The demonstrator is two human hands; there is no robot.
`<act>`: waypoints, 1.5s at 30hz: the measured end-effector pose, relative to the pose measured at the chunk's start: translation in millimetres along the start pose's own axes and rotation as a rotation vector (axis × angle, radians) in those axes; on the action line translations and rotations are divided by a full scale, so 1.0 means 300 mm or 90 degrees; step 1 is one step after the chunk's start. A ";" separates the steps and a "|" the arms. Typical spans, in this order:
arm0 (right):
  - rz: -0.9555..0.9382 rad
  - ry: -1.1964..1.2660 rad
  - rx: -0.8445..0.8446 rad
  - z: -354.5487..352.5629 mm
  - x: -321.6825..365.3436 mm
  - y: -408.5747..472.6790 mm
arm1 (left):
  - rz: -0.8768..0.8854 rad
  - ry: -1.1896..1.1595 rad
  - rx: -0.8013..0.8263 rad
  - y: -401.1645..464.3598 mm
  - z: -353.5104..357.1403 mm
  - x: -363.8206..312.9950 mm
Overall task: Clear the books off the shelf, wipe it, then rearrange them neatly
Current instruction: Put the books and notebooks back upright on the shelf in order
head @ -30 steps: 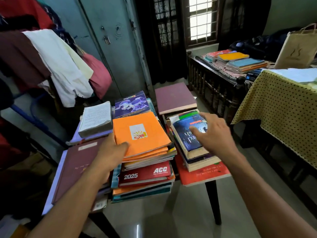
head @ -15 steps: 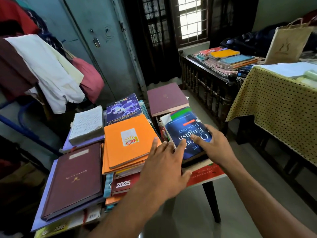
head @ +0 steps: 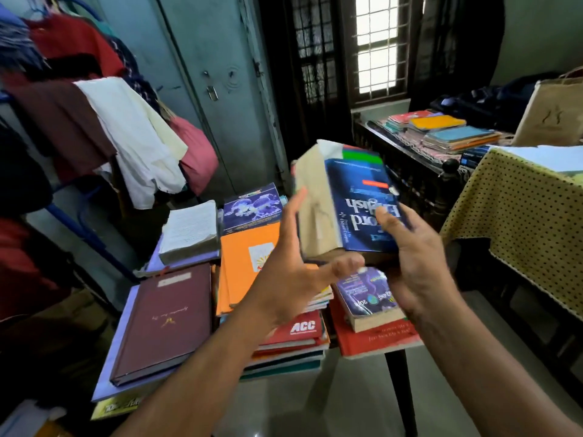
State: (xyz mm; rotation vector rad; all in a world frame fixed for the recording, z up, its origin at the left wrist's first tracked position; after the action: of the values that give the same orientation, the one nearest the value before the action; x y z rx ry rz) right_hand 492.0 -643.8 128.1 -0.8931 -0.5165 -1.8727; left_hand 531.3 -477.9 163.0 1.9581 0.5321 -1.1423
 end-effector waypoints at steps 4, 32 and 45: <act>0.025 -0.121 0.108 0.244 -0.118 -0.054 | 0.034 -0.104 -0.195 -0.081 -0.205 -0.038; -0.178 -0.578 0.565 1.640 -1.604 -0.558 | -0.254 0.218 -0.728 -1.428 -1.679 0.147; -0.155 -0.616 0.546 1.909 -1.990 -0.608 | -0.627 0.850 -0.399 -1.661 -1.983 0.417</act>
State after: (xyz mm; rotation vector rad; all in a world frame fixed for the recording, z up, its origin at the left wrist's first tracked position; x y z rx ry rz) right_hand 694.9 174.3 43.5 -1.0902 -1.8997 -1.0733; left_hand 570.8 292.6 12.5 1.5917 2.3599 0.1542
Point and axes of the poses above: each hand's wrist, its own y-axis towards the middle knuckle, its own z-axis out of the palm, x = y × z, the point moved 5 cm from there along y, towards the middle knuckle, and after that the axes turned 10 degrees about z, right-handed, at the moved point
